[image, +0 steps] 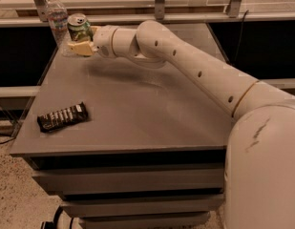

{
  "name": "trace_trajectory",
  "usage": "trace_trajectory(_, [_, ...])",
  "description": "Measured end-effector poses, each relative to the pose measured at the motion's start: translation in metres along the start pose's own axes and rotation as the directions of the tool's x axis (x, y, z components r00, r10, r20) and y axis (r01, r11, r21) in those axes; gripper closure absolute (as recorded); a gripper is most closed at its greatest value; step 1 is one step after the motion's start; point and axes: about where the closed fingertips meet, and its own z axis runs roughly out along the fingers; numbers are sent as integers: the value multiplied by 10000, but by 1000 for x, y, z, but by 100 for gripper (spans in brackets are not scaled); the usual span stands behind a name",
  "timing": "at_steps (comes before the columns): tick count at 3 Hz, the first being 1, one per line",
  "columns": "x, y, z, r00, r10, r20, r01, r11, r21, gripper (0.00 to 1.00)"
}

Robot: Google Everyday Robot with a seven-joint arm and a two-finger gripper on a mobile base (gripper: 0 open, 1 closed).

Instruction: Move green can near water bottle

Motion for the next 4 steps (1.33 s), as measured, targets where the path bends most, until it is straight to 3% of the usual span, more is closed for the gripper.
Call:
trace_trajectory(2, [17, -5, 10, 9967, 477, -655, -496, 9984, -275, 59])
trace_trajectory(4, [40, -7, 15, 9932, 1023, -555, -1052, 9931, -510, 12])
